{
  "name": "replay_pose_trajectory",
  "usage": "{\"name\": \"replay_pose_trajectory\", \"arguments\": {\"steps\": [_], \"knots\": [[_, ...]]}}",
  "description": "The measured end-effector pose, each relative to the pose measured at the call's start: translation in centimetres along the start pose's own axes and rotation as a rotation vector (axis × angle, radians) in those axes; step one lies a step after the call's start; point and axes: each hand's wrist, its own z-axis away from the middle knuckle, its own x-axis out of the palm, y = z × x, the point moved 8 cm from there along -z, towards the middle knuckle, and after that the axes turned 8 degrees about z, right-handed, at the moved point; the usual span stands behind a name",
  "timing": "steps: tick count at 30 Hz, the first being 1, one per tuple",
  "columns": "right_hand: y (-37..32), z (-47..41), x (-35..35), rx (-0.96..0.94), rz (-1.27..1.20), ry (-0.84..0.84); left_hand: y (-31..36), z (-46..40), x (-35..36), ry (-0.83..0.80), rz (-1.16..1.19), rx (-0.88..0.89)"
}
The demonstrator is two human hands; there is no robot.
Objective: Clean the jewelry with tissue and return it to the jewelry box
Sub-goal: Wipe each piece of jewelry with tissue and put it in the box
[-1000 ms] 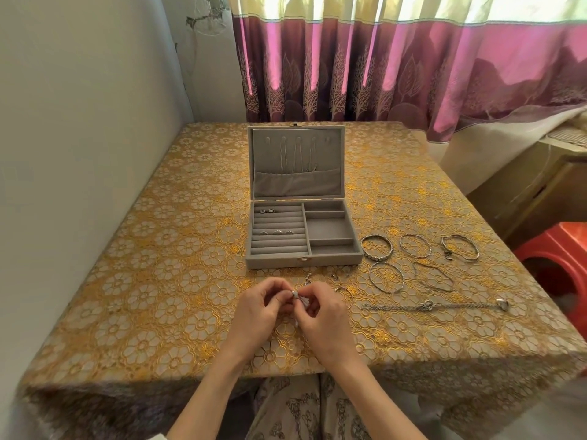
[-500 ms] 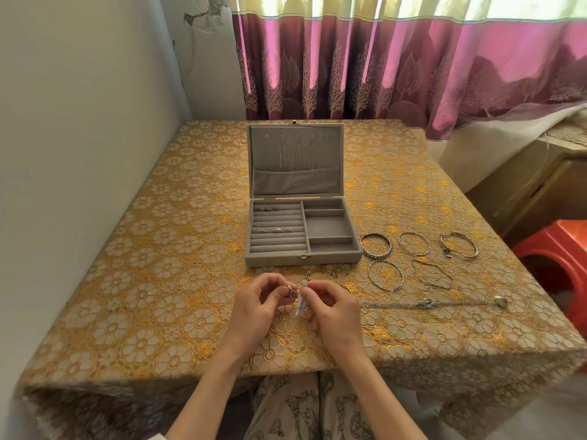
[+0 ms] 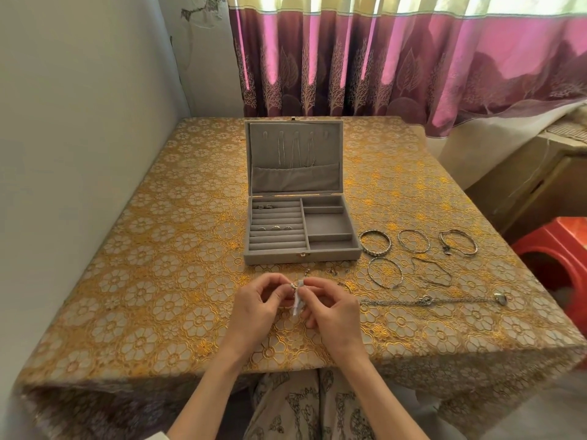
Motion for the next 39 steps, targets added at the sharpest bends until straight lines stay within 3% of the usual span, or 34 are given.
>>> {"name": "replay_pose_trajectory", "arguments": {"steps": [6,10,25,34,39], "knots": [[-0.5,0.3,0.5,-0.16,0.335,0.045,-0.3,0.0,-0.1,0.017,-0.055,-0.007],[-1.4,0.5,0.8,-0.223,0.433,0.043,-0.7,-0.1,-0.3,0.022,-0.106,-0.001],[-1.6,0.6,1.6,-0.229,0.504,-0.007,-0.8,-0.1,0.3,-0.036,-0.101,-0.005],[-0.5,0.2,1.2,-0.157,0.338,-0.055,-0.4,0.0,-0.1,0.006,-0.049,-0.009],[0.1,0.1,1.5,-0.156,0.368,-0.074,-0.2,0.0,0.2,-0.021,-0.078,0.009]]}}
